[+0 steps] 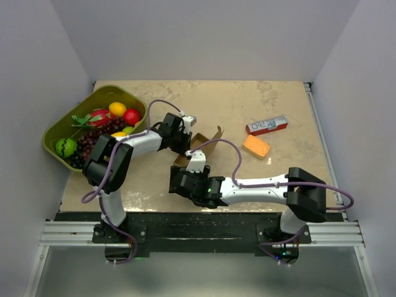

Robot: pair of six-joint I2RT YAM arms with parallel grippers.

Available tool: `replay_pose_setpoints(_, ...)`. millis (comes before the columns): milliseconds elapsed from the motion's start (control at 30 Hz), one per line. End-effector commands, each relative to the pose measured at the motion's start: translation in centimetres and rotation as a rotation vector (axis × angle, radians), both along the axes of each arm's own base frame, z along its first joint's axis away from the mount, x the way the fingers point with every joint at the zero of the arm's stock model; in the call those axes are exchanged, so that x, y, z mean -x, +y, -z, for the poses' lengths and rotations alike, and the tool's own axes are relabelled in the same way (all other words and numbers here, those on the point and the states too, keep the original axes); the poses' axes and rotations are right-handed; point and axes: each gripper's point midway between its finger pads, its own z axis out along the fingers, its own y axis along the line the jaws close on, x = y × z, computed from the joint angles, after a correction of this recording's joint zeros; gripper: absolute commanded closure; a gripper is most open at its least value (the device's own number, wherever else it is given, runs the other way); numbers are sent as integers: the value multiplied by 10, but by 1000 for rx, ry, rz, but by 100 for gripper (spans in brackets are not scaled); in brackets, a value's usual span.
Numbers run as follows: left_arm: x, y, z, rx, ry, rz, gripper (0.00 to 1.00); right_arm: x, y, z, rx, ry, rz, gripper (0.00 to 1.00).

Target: Fold the paper box

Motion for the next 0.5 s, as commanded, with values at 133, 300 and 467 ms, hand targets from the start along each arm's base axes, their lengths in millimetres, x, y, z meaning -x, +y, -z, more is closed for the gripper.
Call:
replay_pose_setpoints(133, 8, 2, 2, 15, 37, -8, 75, -35, -48, -21, 83, -173, 279, 1)
replay_pose_setpoints(300, 8, 2, 0, 15, 26, -4, 75, -43, -58, -18, 98, -185, 279, 8)
replay_pose_setpoints(467, 7, 2, -1, 13, 22, -7, 75, -43, -64, -25, 57, -212, 259, 31)
